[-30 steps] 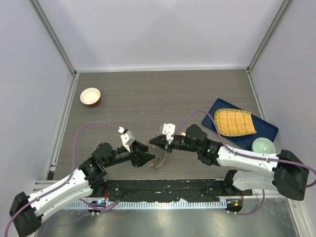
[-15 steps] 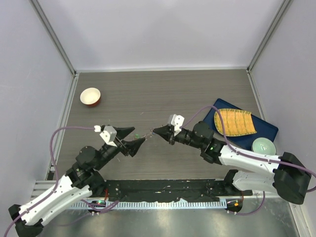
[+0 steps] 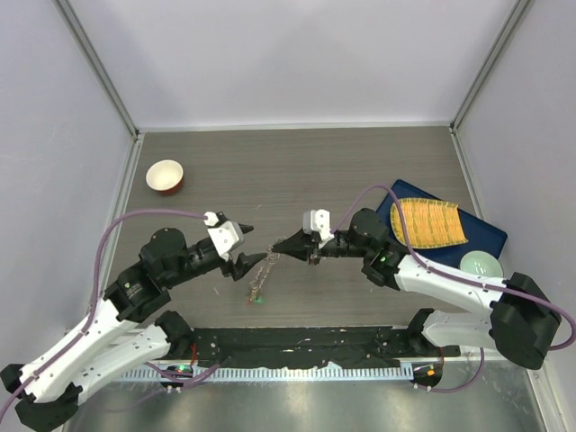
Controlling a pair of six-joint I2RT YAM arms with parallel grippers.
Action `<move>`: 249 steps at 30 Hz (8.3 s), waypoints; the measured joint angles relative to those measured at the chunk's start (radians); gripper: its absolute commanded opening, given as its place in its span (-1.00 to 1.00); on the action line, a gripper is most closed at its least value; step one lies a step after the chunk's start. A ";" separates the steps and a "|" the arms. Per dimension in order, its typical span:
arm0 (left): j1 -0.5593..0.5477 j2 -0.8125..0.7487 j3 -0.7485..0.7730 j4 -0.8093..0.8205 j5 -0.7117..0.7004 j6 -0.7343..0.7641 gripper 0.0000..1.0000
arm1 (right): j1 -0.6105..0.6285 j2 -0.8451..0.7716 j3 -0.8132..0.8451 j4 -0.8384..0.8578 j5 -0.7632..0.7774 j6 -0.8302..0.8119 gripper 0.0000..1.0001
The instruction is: Put the keys on the keyring
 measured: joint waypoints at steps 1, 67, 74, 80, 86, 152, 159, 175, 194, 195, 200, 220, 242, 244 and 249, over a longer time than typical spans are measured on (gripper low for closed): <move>0.011 0.000 0.000 -0.019 0.029 0.023 0.29 | 0.000 0.000 0.000 -0.003 -0.012 -0.003 -0.99; 0.050 0.053 -0.194 -0.002 0.130 -0.076 -1.00 | -0.006 -0.175 0.000 -0.208 0.054 0.122 0.16; 0.050 0.052 -0.194 -0.021 0.170 0.056 -1.00 | -0.006 -0.211 0.000 -0.354 0.271 0.206 0.34; 0.050 0.050 -0.194 -0.032 0.229 0.160 -1.00 | -0.016 -0.200 -0.012 -0.454 0.418 0.279 0.34; 0.050 0.028 -0.217 -0.004 0.261 0.188 -1.00 | -0.077 -0.121 0.001 -0.582 0.568 0.344 0.32; 0.050 -0.053 -0.247 -0.026 0.147 0.212 -1.00 | -0.189 0.422 0.224 -0.867 0.807 0.457 -0.99; 0.050 -0.069 -0.247 -0.026 0.156 0.212 -1.00 | -0.189 0.407 0.224 -0.874 0.798 0.410 -0.98; 0.050 -0.016 -0.218 -0.007 0.284 0.249 -1.00 | -0.171 -0.201 0.109 -0.738 0.370 0.014 -0.99; 0.050 0.062 -0.179 0.061 0.367 0.222 -1.00 | -0.086 -0.201 0.036 -0.606 -0.054 -0.131 -0.99; 0.050 0.062 -0.179 0.063 0.370 0.215 -1.00 | -0.077 -0.197 0.039 -0.613 -0.061 -0.139 -0.99; 0.050 0.063 -0.179 0.069 0.385 0.198 -1.00 | -0.013 -0.178 0.068 -0.658 -0.045 -0.179 -0.99; 0.050 0.089 -0.179 0.053 0.406 0.209 -1.00 | 0.121 -0.148 0.112 -0.707 0.171 -0.288 -0.99; 0.050 0.117 -0.179 0.051 0.406 0.201 -1.00 | 0.184 -0.146 0.112 -0.698 0.253 -0.303 -0.99; 0.050 0.117 -0.179 0.051 0.406 0.200 -1.00 | 0.185 -0.146 0.112 -0.698 0.259 -0.303 -0.99; 0.050 0.117 -0.179 0.051 0.406 0.200 -1.00 | 0.185 -0.146 0.112 -0.698 0.266 -0.303 -0.99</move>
